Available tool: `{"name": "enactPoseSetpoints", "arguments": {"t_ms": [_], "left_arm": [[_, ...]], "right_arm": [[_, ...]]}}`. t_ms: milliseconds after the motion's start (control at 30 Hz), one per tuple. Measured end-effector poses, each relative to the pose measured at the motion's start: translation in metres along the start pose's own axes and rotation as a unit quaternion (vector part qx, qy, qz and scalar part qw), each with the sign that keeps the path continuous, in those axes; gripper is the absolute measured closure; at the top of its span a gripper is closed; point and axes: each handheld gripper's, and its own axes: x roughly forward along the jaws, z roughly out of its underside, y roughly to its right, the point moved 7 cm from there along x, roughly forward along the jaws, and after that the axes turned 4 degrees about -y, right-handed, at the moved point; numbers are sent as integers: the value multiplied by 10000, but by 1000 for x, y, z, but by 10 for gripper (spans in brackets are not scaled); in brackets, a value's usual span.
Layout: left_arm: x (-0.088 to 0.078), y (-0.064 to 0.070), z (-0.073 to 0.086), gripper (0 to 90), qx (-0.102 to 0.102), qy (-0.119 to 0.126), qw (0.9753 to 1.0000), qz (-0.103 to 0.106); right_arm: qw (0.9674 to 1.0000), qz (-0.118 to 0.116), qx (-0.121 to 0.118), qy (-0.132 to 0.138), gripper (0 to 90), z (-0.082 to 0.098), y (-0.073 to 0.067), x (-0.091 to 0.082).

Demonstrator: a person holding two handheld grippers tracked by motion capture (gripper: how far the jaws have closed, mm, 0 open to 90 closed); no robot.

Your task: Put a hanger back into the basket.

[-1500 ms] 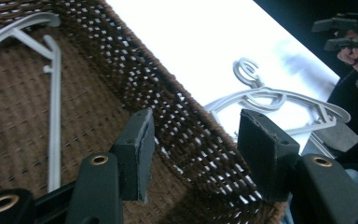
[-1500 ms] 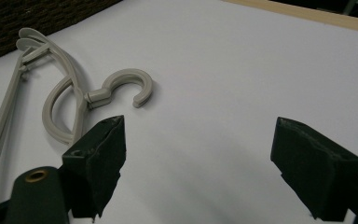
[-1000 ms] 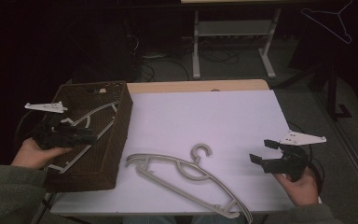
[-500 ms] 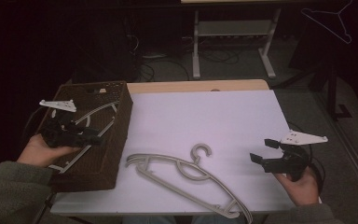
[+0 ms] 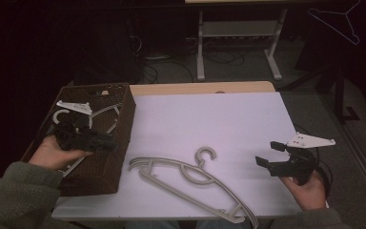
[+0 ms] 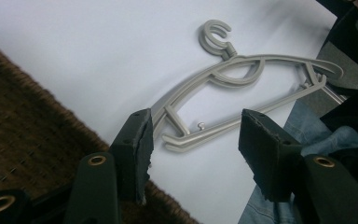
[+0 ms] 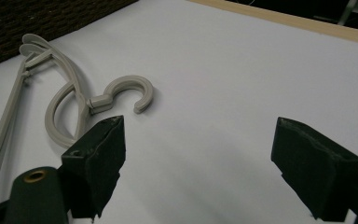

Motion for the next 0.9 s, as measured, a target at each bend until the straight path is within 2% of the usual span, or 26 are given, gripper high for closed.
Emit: {"name": "enactPoseSetpoints", "arguments": {"t_ms": [300, 667, 900], "left_arm": [[22, 15, -9, 437, 136, -51, 9997, 206], [49, 29, -18, 436, 309, -159, 9988, 348], [63, 46, -27, 436, 539, -164, 9975, 426]], "right_arm": [[10000, -6, 0, 2, 167, 0, 0, 0], [10000, -15, -12, 4, 167, 0, -1, 0], [10000, -17, -15, 4, 167, 0, -1, 0]]}}
